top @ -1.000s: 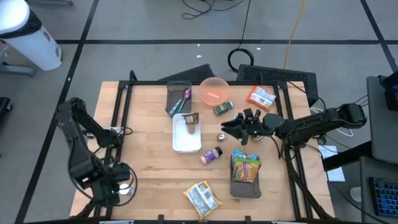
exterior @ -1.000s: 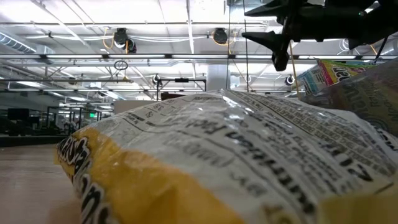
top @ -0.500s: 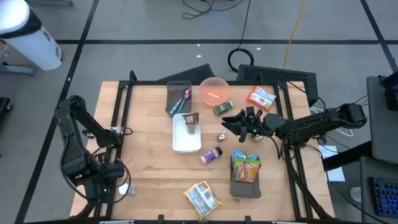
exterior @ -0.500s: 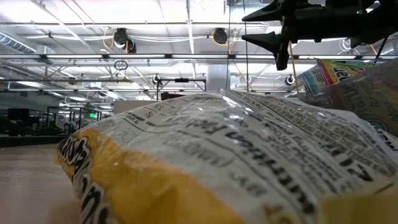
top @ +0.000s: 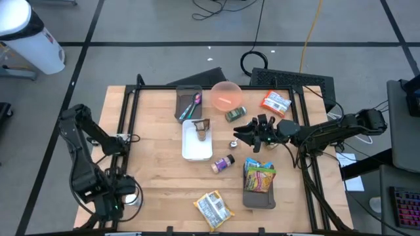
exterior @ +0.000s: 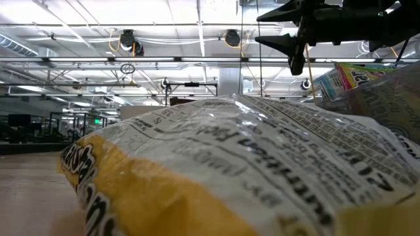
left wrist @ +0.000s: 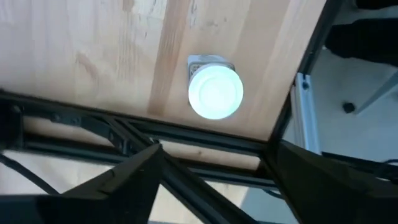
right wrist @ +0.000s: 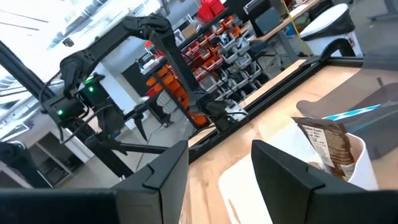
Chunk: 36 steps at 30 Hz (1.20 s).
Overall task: Pick & Place Food Item
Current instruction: Put the white seasoning bottle into the white bin
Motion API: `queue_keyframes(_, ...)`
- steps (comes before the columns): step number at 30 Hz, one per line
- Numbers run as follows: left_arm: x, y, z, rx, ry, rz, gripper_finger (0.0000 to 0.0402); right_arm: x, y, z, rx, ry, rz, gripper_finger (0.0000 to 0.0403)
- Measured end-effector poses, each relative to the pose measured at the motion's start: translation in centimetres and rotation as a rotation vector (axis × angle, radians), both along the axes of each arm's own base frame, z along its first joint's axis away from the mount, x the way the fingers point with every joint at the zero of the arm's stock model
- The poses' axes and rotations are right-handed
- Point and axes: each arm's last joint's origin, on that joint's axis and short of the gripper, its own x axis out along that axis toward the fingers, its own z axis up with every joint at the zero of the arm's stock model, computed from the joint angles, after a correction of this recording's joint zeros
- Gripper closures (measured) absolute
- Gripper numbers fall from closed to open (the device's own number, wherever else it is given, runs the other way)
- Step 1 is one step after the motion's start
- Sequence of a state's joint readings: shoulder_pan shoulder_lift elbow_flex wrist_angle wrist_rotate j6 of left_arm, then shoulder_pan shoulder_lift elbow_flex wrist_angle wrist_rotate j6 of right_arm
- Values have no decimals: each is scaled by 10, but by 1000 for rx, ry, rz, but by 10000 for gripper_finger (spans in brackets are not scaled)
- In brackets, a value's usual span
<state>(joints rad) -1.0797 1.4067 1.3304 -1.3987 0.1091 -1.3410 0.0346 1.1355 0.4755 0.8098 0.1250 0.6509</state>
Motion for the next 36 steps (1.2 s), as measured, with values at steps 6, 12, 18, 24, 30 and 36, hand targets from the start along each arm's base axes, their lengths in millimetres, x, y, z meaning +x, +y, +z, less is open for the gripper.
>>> queue_keyframes(6, 6, -11, -14, 70, -5, -46, 39, 0, 1, 0, 19, -2, 22, 234)
queue_keyframes(12, 11, -16, -22, 130, -48, -15, 32, 0, 1, 0, 28, -3, 28, 234)
queue_keyframes(18, 12, -20, -40, 100, -41, 32, 43, 0, 1, 0, 34, -4, 28, 234)
queue_keyframes(24, 10, -16, -59, 130, -22, 80, 42, 0, 1, 0, 43, -5, 29, 234)
queue_keyframes(30, 11, -19, -80, 78, -46, 83, 46, 0, 1, 0, 72, -7, 32, 234)
queue_keyframes(36, 9, -14, -96, 101, -34, 101, 55, 0, 2, 0, 84, -8, 39, 234)
